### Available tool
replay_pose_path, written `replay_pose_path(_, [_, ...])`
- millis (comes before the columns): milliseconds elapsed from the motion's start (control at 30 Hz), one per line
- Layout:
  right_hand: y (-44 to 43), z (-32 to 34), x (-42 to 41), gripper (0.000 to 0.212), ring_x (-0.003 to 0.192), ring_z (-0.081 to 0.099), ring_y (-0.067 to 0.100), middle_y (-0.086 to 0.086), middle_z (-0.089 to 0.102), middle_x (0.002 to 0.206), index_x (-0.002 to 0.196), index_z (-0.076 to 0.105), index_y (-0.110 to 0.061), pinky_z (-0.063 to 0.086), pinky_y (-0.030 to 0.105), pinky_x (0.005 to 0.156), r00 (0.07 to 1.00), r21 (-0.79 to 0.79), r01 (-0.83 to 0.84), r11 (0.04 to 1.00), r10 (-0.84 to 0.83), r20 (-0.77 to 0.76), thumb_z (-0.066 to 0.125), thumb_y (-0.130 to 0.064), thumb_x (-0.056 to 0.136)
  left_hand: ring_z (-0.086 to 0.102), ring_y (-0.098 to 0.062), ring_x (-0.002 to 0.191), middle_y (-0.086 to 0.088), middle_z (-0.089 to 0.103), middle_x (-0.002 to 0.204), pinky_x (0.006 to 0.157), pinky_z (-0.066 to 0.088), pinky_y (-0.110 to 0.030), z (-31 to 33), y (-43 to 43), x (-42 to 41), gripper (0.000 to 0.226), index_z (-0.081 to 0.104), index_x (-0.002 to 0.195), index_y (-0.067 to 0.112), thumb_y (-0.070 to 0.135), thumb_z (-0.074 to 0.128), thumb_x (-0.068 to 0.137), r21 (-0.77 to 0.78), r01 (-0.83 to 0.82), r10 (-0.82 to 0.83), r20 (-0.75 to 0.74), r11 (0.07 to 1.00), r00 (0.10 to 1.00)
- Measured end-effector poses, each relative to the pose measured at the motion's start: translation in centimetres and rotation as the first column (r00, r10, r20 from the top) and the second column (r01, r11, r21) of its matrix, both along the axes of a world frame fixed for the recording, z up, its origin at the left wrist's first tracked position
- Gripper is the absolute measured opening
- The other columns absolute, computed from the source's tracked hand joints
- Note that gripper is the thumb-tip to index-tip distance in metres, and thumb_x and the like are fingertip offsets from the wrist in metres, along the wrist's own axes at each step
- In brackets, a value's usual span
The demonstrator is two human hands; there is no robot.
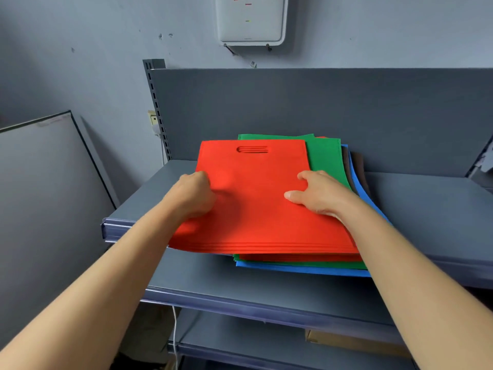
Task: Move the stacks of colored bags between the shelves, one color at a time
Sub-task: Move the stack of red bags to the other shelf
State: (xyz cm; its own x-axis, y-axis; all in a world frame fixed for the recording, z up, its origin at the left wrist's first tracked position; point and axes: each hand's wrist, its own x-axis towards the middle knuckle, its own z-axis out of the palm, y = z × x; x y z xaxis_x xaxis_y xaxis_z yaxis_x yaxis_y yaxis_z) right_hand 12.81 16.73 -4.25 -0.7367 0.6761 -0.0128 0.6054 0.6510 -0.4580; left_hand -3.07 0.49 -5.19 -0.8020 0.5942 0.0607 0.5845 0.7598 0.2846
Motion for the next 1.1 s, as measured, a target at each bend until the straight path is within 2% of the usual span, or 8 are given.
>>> replay_pose_path(100, [-0.4,-0.2,-0.9,0.068,0.127,0.043,0.029,0.013,0.035,0.143,0.14,0.037,-0.013,0.036,0.035,0.102,0.999,-0.027,0.029,0.999,-0.03,-0.04,0.064,-0.041,0.084,0.05,-0.033,0.114,-0.019,0.044,0.133,0.094,0.04,-0.033,-0.4,-0.4,0.2,0.042,0.047,0.13,0.012,0.008,0.041,0.088,0.075,0.024,-0.031,0.085,0.997,0.996])
replay_pose_path(233, [-0.5,0.2,-1.1,0.061,0.115,0.052,0.031,0.015,0.047,0.132,0.13,0.047,-0.006,0.045,0.04,0.096,0.98,-0.105,0.129,0.986,-0.144,-0.141,0.073,-0.022,0.078,0.05,-0.037,0.114,-0.018,0.044,0.129,0.095,0.039,-0.035,-0.9,-0.7,1.0,0.045,0.052,0.126,0.006,-0.002,0.04,0.084,0.214,0.004,-0.016,0.057,0.977,0.998])
replay_pose_path(367, [-1.5,0.9,-1.5,0.05,0.105,0.058,0.033,0.017,0.057,0.12,0.127,0.05,-0.002,0.05,0.039,0.089,0.958,-0.075,0.135,0.988,-0.149,-0.244,0.061,0.001,0.078,0.047,-0.035,0.12,-0.014,0.043,0.134,0.101,0.035,-0.037,-0.2,-2.3,1.8,0.057,0.048,0.134,0.01,-0.008,0.037,0.082,0.365,-0.019,0.037,-0.041,0.931,0.998])
replay_pose_path(467, [-3.3,1.7,-2.5,0.053,0.115,0.051,0.034,0.02,0.052,0.127,0.131,0.047,-0.002,0.044,0.036,0.095,0.934,0.009,0.071,0.997,-0.063,-0.352,0.053,0.004,0.079,0.048,-0.033,0.12,-0.01,0.044,0.135,0.101,0.035,-0.036,0.7,-4.6,2.3,0.059,0.048,0.135,0.012,-0.009,0.036,0.082,0.468,-0.049,0.13,-0.142,0.882,0.981])
replay_pose_path(567, [-5.7,2.6,-3.9,0.058,0.127,0.042,0.029,0.02,0.045,0.136,0.137,0.042,-0.005,0.034,0.026,0.099,0.901,0.031,-0.006,1.0,0.019,-0.433,0.052,0.004,0.08,0.051,-0.032,0.116,-0.007,0.044,0.133,0.1,0.037,-0.035,1.7,-7.9,2.9,0.059,0.047,0.135,0.012,-0.009,0.036,0.081,0.563,-0.097,0.252,-0.204,0.821,0.946])
replay_pose_path(733, [-11.1,3.2,-5.2,0.061,0.127,0.042,0.028,0.016,0.042,0.139,0.139,0.042,-0.009,0.031,0.027,0.103,0.847,0.09,-0.228,0.97,0.243,-0.474,0.045,0.008,0.08,0.053,-0.031,0.11,-0.005,0.045,0.132,0.095,0.042,-0.035,2.6,-14.4,4.8,0.059,0.048,0.134,0.013,-0.01,0.036,0.081,0.648,-0.206,0.462,-0.253,0.733,0.85])
replay_pose_path(900, [-16.9,2.5,-5.7,0.067,0.124,0.043,0.033,0.011,0.024,0.15,0.144,0.032,-0.009,0.031,0.031,0.101,0.741,0.22,-0.437,0.872,0.488,-0.462,0.044,0.009,0.08,0.055,-0.029,0.105,-0.005,0.045,0.13,0.092,0.042,-0.031,2.2,-20.3,8.2,0.059,0.049,0.134,0.012,-0.011,0.036,0.081,0.698,-0.334,0.649,-0.243,0.633,0.721])
replay_pose_path(1100, [-24.6,1.8,-5.6,0.07,0.125,0.042,0.035,0.009,0.015,0.154,0.144,0.029,-0.011,0.036,0.037,0.099,0.608,0.211,-0.649,0.731,0.665,-0.434,0.042,0.012,0.08,0.055,-0.027,0.106,-0.007,0.046,0.13,0.092,0.038,-0.025,1.9,-27.9,12.8,0.058,0.049,0.134,0.008,-0.012,0.038,0.08,0.694,-0.472,0.799,-0.256,0.544,0.544])
